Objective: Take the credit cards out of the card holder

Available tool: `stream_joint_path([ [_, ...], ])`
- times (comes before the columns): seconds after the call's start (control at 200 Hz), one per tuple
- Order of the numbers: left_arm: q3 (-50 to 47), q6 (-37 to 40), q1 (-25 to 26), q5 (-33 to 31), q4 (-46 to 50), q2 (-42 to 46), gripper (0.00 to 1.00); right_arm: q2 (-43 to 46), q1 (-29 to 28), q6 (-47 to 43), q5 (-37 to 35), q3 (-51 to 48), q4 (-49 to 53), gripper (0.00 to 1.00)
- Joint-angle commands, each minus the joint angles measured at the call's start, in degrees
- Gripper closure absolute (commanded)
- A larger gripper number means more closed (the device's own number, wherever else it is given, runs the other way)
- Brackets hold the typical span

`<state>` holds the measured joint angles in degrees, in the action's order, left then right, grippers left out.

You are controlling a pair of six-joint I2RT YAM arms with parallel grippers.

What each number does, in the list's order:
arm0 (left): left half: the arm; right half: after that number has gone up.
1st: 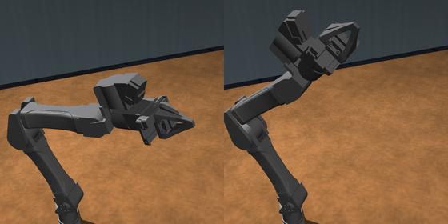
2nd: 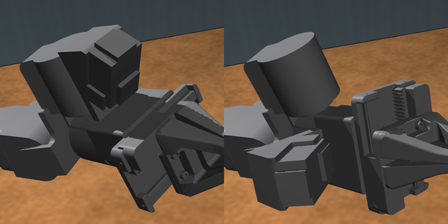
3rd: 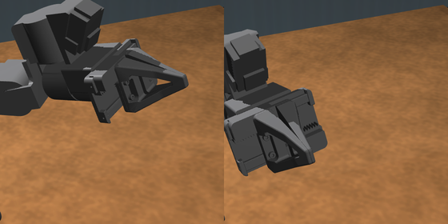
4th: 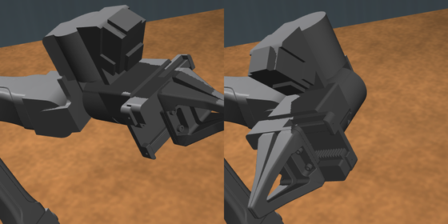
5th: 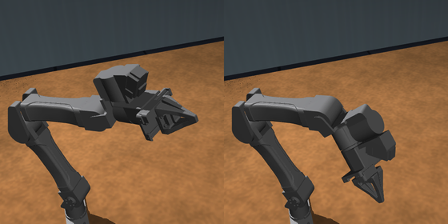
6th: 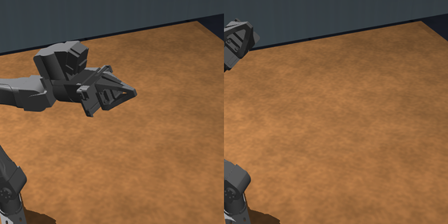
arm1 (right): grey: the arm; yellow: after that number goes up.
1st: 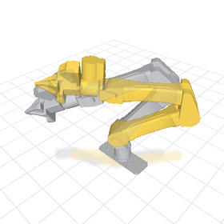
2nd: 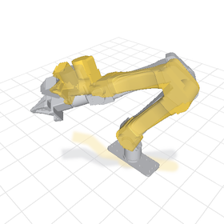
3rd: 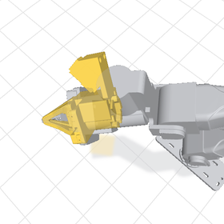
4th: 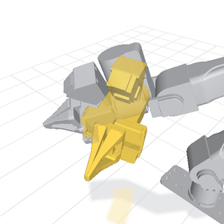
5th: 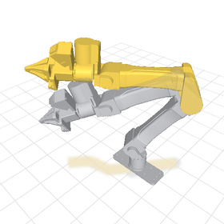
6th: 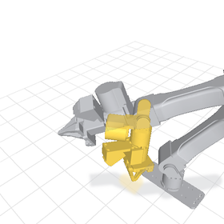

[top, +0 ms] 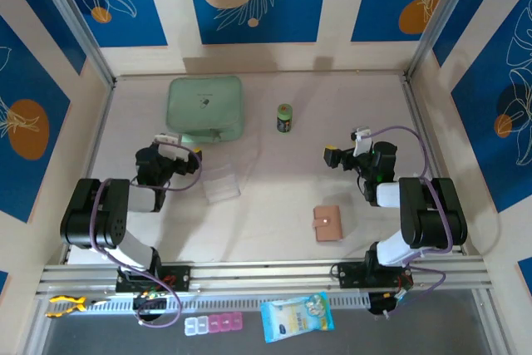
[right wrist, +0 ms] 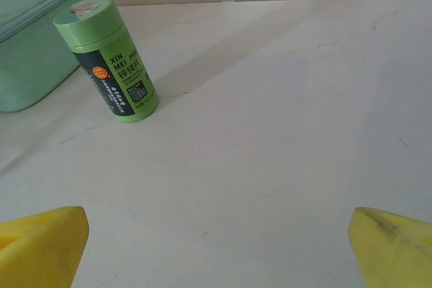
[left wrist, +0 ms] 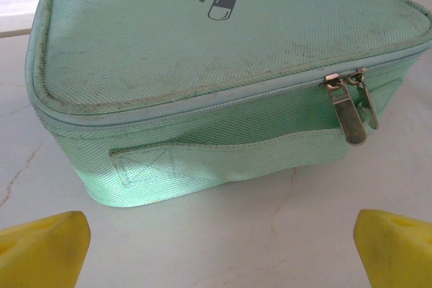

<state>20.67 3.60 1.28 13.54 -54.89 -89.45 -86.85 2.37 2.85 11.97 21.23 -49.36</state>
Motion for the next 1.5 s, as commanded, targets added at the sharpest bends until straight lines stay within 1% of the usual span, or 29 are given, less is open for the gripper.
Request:
stream_joint_path([
  [0.0,-0.73,1.35,-0.49,1.84,-1.95,-0.24,0.00,-0.08,0.35,-1.10,1.75,0.45,-0.55,0.01],
  [0.4,-0.80,1.33,-0.50,1.69,-2.06,-0.15,0.00,-0.17,0.97,-0.59,2.42,0.90,-0.12,0.01],
  [0.685,0.07,-0.30,-0.48,-2.79,-0.40,-0.29,0.00,-0.24,0.97,-0.48,2.45,0.89,-0.11,0.01],
  [1.28,-0.12,-0.17,-0.44,-3.04,-0.70,-0.20,0.00,0.06,0.44,-0.75,1.20,0.45,-0.55,0.01],
  [1.4,-0.86,-0.27,-0.35,-2.98,-1.91,0.40,0.00,1.03,0.09,-1.01,0.68,1.47,1.95,0.01],
  [1.495,-1.02,-0.81,-0.36,-5.14,-0.30,2.50,0.00,2.23,-0.32,-1.11,-0.46,2.19,4.41,0.01],
])
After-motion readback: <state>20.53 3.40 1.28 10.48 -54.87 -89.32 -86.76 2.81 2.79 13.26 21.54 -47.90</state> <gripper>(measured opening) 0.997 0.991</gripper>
